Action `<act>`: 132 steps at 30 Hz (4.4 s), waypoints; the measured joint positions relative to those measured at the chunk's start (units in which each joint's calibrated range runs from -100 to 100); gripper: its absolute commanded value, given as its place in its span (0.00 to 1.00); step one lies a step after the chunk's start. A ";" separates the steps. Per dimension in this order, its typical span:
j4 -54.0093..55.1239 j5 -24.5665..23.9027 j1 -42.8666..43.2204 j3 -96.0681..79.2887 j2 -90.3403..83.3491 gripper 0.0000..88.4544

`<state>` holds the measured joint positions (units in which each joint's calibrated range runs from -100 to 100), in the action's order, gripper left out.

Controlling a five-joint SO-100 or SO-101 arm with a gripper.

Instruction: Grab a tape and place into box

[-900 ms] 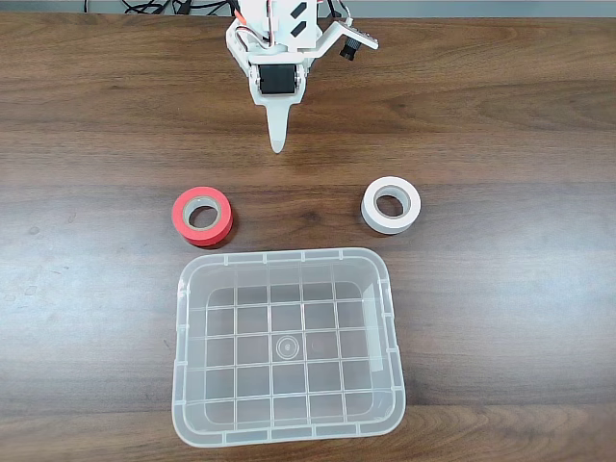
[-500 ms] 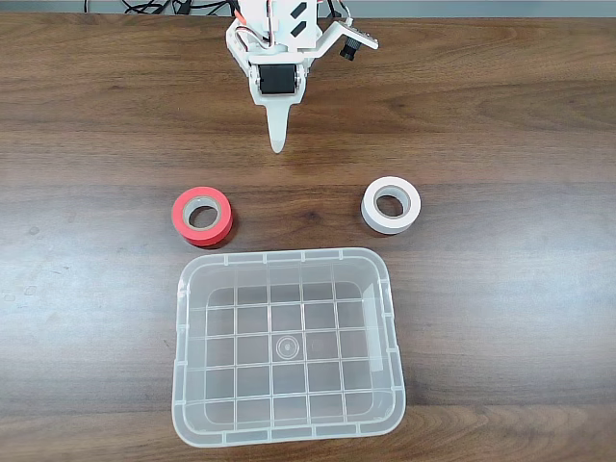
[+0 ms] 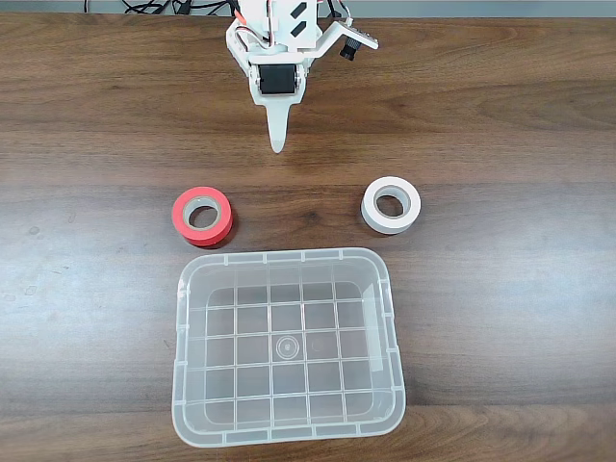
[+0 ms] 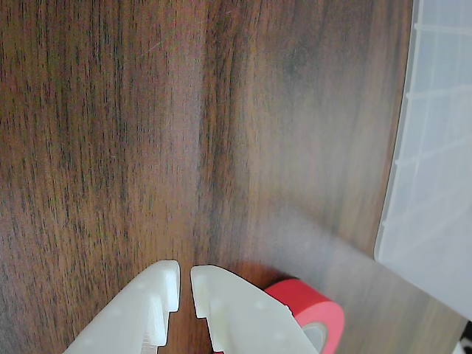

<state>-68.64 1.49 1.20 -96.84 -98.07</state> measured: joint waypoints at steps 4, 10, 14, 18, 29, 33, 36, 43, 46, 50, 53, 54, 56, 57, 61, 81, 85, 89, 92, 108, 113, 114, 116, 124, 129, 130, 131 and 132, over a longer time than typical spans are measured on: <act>0.00 0.00 0.00 0.00 0.00 0.01; 0.00 0.00 0.00 0.00 0.00 0.01; 0.00 0.00 0.00 0.00 0.00 0.01; 0.00 0.00 -1.13 0.09 0.00 0.01; 0.00 7.10 -16.08 8.39 0.00 0.01; -0.08 9.50 -17.05 8.66 0.00 0.01; -1.19 10.38 -17.13 9.84 0.08 0.01; -1.69 12.21 -17.13 17.96 13.23 0.01; -1.95 12.52 -17.13 23.29 21.77 0.01; -3.47 12.73 -17.13 32.40 34.24 0.01; -5.00 12.73 -17.13 39.89 43.45 0.01; -5.34 12.73 -17.13 42.24 46.21 0.01; -6.36 12.73 -17.81 46.93 50.73 0.01; -6.69 12.73 -18.48 49.19 53.16 0.01; -7.29 12.73 -21.49 55.87 62.87 0.01; -0.34 15.65 -23.44 66.61 94.77 0.17; 2.12 15.86 -23.44 66.61 96.94 0.17; 4.41 15.86 -23.44 66.61 99.96 0.17; 5.00 15.86 -23.44 67.42 101.30 0.17; 7.37 17.11 -23.44 68.23 106.32 0.01; 7.46 17.06 -23.44 68.23 106.57 0.01; 7.46 17.06 -23.52 68.23 106.57 0.01; 7.37 17.06 -23.44 68.50 106.57 0.01; -0.42 17.06 -21.94 73.38 100.04 0.01; -6.95 17.06 -17.96 79.15 88.91 0.01; -7.80 16.91 -17.21 80.51 86.65 0.01; -8.81 16.54 -16.38 81.95 84.64 0.01; -9.15 16.18 -15.48 83.30 82.80 0.01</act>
<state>-77.80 17.66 -14.27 -13.54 -15.28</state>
